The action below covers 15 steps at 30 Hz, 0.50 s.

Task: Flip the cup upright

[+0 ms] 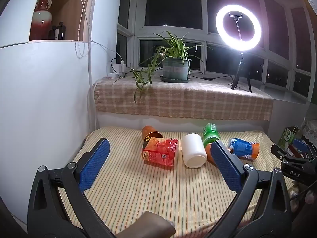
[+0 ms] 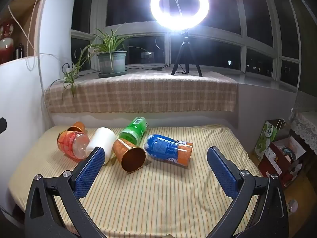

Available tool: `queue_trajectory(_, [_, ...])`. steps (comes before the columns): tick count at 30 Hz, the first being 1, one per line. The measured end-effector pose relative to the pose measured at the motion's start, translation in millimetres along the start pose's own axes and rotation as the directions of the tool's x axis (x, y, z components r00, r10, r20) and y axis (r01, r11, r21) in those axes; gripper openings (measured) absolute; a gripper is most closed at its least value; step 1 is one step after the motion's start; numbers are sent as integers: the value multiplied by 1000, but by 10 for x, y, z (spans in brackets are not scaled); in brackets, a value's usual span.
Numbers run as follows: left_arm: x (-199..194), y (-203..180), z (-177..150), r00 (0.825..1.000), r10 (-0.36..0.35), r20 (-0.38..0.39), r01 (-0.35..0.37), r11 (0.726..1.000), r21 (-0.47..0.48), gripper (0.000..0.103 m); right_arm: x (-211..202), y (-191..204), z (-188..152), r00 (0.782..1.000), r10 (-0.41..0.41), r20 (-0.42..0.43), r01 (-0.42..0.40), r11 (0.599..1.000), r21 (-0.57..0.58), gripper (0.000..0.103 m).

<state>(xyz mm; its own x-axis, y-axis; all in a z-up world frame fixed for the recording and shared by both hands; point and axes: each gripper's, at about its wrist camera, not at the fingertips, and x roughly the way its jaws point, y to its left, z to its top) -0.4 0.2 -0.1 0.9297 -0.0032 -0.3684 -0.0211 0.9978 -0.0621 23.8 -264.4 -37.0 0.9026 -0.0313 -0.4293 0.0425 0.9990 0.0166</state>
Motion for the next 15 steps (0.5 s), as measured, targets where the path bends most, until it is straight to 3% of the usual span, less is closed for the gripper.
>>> queue_trajectory(15, [3,-4,3,1000,10,-7,-10,1000,11,103,5,-6,4,1000,-8,-1,8,1000,5,102])
